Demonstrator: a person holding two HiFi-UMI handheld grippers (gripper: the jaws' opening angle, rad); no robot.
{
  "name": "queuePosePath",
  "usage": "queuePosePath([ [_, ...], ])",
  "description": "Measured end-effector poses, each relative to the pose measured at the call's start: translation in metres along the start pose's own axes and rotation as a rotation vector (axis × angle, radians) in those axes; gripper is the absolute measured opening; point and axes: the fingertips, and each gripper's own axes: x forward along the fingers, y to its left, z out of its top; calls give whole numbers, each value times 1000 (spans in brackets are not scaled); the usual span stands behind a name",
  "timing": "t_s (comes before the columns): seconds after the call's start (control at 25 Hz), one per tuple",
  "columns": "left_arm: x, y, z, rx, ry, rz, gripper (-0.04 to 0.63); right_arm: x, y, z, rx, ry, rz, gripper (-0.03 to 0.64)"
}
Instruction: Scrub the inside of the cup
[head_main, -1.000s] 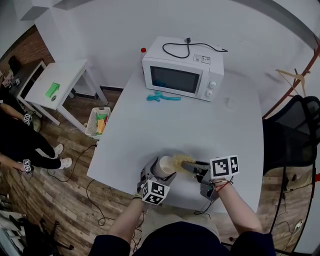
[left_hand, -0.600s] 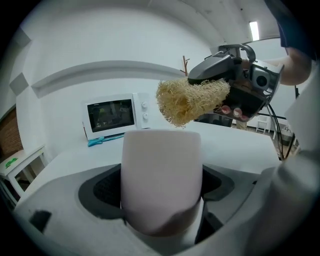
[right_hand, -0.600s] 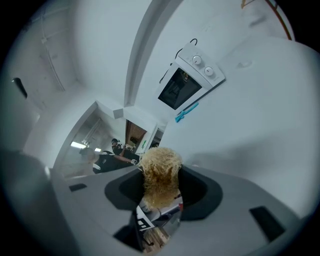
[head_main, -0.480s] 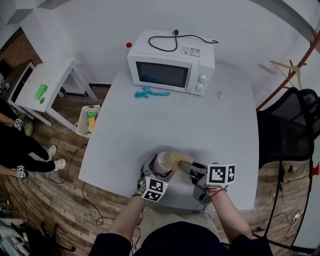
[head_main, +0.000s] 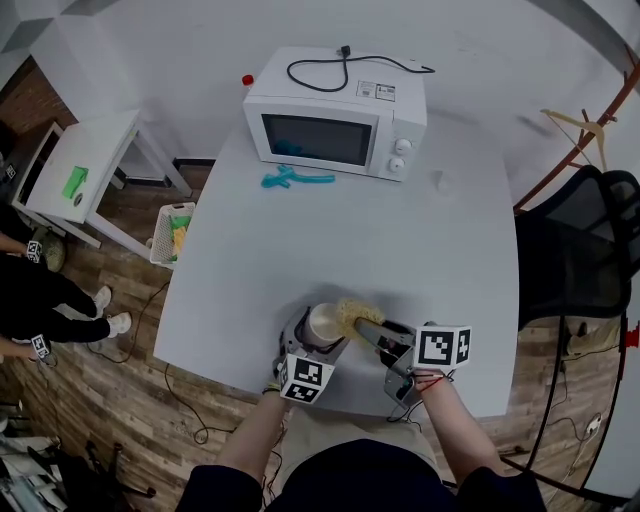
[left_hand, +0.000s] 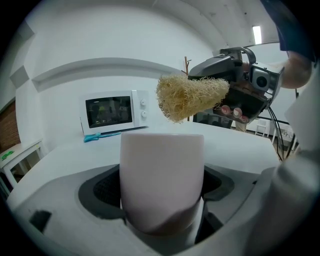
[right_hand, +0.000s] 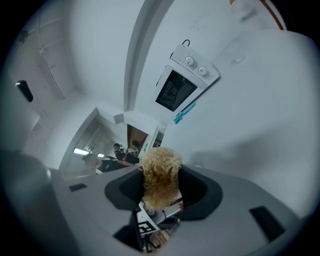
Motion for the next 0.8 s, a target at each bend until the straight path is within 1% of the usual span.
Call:
queuePosePath([
  [0.24, -5, 1, -5, -17, 5, 0, 454, 4, 2, -4, 3, 7, 8, 179],
  [0.4, -12, 0, -18, -29, 31, -6, 454, 6, 5, -7, -1, 8, 11, 179],
  [0.52, -17, 4, -26, -61, 37, 2, 453, 9, 9, -9, -8, 11, 14, 179],
  [0.8, -17, 5, -25, -70, 33, -1, 453, 13, 16, -17, -17, 17, 15, 179],
])
